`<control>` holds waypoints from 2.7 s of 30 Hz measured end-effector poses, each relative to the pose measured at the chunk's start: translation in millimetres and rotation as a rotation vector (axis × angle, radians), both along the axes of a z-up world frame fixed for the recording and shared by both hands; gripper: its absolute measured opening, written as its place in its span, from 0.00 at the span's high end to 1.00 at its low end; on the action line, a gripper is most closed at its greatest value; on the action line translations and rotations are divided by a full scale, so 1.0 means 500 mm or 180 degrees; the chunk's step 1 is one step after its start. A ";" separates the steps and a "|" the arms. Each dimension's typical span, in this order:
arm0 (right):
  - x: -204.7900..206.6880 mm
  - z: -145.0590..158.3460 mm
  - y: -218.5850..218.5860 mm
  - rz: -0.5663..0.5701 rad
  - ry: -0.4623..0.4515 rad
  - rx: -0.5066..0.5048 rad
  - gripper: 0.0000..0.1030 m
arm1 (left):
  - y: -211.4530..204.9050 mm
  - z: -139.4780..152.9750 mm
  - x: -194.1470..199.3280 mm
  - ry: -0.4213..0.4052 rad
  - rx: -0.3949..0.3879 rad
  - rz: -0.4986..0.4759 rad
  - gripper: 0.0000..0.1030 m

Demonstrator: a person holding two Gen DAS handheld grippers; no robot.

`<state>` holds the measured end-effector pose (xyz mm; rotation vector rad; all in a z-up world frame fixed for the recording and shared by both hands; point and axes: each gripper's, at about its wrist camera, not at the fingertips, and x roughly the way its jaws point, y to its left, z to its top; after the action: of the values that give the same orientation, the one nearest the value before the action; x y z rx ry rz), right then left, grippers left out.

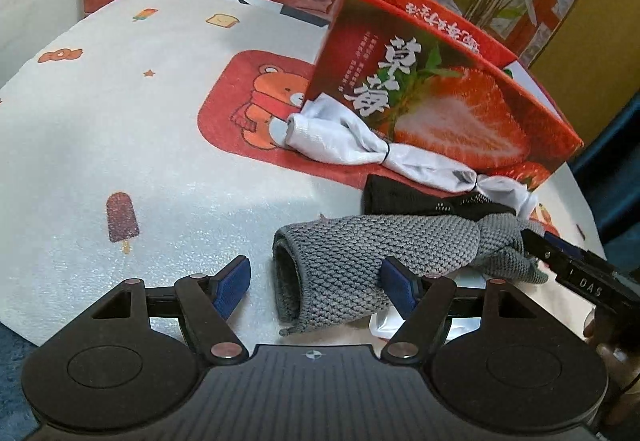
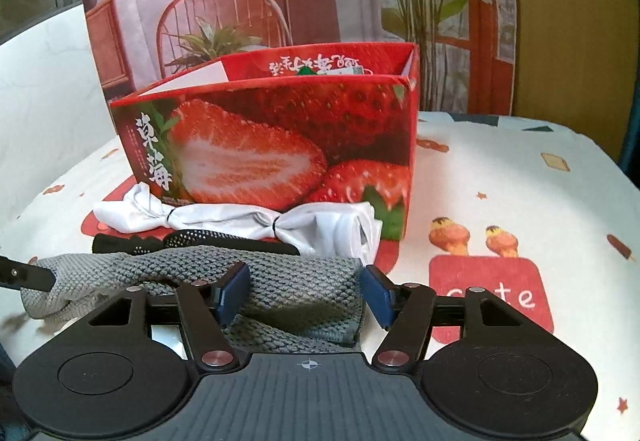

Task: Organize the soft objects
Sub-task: 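Close the left gripper on the grey knit sleeve while the right gripper grips it, then lift the grey knit sleeve with both grippers over the red box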

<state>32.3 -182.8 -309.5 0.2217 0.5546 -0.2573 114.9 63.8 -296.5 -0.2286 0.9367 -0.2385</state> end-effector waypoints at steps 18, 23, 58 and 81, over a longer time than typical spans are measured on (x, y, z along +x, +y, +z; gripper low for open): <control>0.002 -0.013 0.003 0.0019 0.0025 0.0088 0.42 | -0.021 -0.017 0.005 -0.0080 0.0168 -0.0219 0.52; 0.002 -0.013 0.004 0.0025 0.0029 0.0103 0.42 | -0.045 -0.006 0.022 -0.0154 0.0384 -0.0399 0.69; -0.001 0.022 0.027 0.0104 0.0081 0.0025 0.81 | -0.031 0.005 0.007 -0.0411 0.0304 -0.0352 0.84; -0.032 0.144 0.039 0.0131 -0.0443 -0.0092 0.84 | -0.016 0.156 -0.041 -0.1206 0.0136 -0.0269 0.86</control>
<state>16.4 -163.0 -237.4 0.1983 0.4168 -0.2081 94.6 55.7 -218.7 -0.0988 0.5755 -0.3265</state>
